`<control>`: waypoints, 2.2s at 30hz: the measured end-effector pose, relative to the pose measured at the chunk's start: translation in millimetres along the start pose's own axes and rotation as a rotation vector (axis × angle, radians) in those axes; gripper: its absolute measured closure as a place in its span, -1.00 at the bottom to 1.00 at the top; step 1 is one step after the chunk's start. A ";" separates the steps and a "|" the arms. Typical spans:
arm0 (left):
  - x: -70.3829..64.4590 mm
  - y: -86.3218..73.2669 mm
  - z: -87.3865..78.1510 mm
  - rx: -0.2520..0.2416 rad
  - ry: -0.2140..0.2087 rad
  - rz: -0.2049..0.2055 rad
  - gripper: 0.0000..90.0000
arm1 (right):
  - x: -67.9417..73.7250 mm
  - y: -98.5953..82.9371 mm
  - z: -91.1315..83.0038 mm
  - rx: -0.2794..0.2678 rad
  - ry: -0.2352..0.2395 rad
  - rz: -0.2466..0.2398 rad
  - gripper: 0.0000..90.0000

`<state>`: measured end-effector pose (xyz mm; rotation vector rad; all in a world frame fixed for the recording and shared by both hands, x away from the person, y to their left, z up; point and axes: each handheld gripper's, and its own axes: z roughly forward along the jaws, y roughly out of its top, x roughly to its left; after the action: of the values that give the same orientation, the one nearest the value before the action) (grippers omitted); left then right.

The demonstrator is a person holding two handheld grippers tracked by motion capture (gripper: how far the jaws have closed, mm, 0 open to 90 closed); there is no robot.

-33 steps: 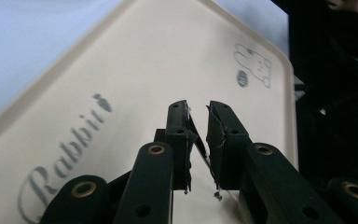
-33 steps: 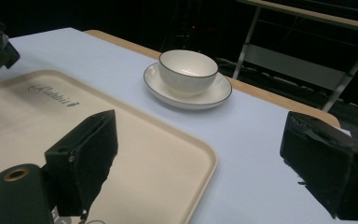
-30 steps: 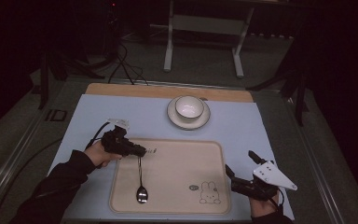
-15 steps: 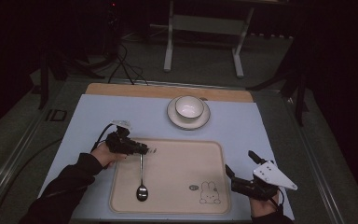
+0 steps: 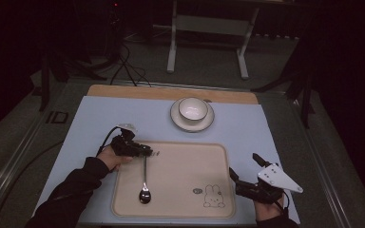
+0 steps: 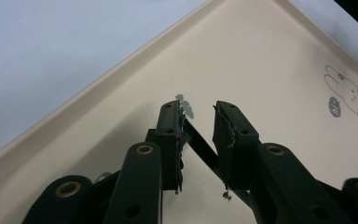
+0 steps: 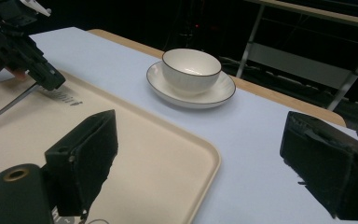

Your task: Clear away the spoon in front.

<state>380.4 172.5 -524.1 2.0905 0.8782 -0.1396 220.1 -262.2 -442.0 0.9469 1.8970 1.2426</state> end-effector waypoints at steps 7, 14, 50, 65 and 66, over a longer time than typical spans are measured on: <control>0.4 1.4 4.3 0.009 0.021 0.004 0.60 | -0.5 -0.2 0.8 0.004 0.007 0.004 -0.75; -0.9 3.7 9.1 0.023 0.049 0.011 0.60 | -0.7 -0.4 1.4 0.007 0.015 0.006 -0.75; -14.7 13.0 -13.5 -0.064 0.124 0.050 0.30 | -0.3 -0.3 2.1 0.007 0.019 0.005 -0.75; -35.4 22.8 -42.9 -0.144 0.064 0.043 -0.62 | -0.9 -0.5 2.5 0.007 0.018 0.007 -0.75; -36.3 23.1 -44.1 -0.151 0.048 0.049 -0.72 | -0.9 -0.6 2.5 0.007 0.018 0.007 -0.75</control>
<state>358.9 176.5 -466.5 1.9793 0.8387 0.0036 222.6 -262.1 -443.2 0.9499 1.9145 1.2529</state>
